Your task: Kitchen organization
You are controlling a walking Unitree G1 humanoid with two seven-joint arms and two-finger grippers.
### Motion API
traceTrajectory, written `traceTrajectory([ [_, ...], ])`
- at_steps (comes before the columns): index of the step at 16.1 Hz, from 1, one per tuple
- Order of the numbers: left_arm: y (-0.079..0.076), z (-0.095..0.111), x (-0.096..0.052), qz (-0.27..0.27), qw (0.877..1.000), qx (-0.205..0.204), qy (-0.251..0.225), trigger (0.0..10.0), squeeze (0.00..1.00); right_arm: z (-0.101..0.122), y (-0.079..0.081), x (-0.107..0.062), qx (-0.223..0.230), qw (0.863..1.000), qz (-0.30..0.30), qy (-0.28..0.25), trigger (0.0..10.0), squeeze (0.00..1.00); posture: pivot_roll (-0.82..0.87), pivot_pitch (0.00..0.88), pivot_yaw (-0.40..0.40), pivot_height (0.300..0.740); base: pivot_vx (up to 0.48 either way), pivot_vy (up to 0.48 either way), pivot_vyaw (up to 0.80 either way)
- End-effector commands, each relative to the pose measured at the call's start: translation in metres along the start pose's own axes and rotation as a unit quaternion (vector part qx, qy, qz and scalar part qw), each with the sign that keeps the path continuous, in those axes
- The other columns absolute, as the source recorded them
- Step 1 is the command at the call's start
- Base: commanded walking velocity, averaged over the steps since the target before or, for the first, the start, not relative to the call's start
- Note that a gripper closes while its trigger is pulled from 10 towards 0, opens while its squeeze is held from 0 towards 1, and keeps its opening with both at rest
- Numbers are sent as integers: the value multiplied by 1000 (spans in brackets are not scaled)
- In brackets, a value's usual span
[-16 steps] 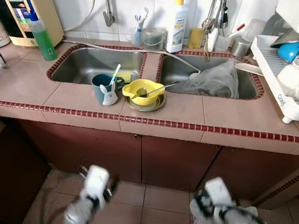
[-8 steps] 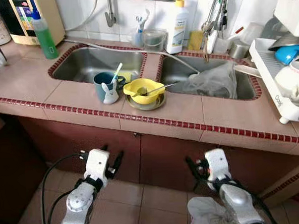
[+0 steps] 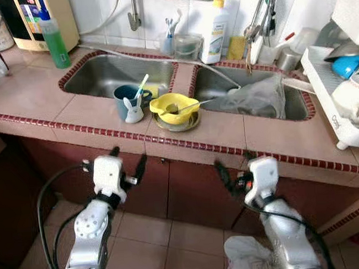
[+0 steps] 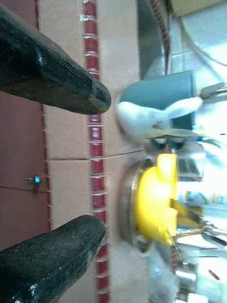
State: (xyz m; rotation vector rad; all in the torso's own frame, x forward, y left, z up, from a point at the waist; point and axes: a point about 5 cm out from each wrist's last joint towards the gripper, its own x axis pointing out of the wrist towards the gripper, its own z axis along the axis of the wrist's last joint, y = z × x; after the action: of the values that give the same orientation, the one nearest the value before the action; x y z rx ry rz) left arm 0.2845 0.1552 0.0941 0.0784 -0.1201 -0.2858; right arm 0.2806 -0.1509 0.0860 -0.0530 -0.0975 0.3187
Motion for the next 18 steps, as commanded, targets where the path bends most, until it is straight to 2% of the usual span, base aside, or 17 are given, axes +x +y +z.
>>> traceTrajectory([
  [1, -6, 8, 3, -6, 1000, 2, 0, 10000, 0, 12, -1, 3, 20, 1000, -6, -20, 10000, 1000, 81, 0, -60, 740, 0, 0, 0],
  [2, -9, 18, 8, -18, 1000, -6, -10, 10000, 0, 19, -2, 8, 28, 999, -9, -27, 10000, 1000, 88, 0, -67, 740, 0, 0, 0],
  [3, -8, 29, 15, -24, 999, 10, -21, 10000, 0, 30, -2, 13, 27, 999, 3, -47, 10000, 1000, 88, 0, -66, 740, 0, 0, 0],
  [4, -5, 40, 21, -31, 999, 24, -27, 10000, 0, 41, -3, 17, 21, 998, 10, -63, 10000, 0, 90, 0, -66, 740, 0, 0, 0],
  [6, 1, 52, 30, -29, 999, 24, -25, 10000, 0, 58, -8, 21, 9, 996, 4, -84, 10000, 0, 85, 0, -57, 740, 0, 0, 0],
  [8, 4, 58, 34, -18, 999, 18, -21, 10000, 0, 70, -14, 21, -25, 994, -23, -99, 10000, 0, 76, 0, -50, 740, 0, 0, 0],
  [9, 4, 61, 34, -11, 999, 44, -26, 10000, 0, 73, -13, 21, -28, 994, -26, -105, 10000, 0, 74, 0, -50, 740, 0, 0, 0],
  [12, 5, 62, 36, 19, 999, 42, -20, 10000, 0, 74, -13, 21, -21, 993, -52, -107, 10000, 0, 72, 0, -48, 740, 0, 0, 0],
  [15, 3, 72, 40, 2, 998, 37, -41, 10000, 0, 75, -11, 24, -32, 992, -52, -107, 10000, 0, 78, 0, -44, 740, 0, 0, 0],
  [18, 4, 70, 42, -9, 999, 25, -28, 10000, 0, 76, -12, 25, -40, 992, -56, -108, 10000, 0, 75, 0, -39, 740, 0, 0, 0],
])
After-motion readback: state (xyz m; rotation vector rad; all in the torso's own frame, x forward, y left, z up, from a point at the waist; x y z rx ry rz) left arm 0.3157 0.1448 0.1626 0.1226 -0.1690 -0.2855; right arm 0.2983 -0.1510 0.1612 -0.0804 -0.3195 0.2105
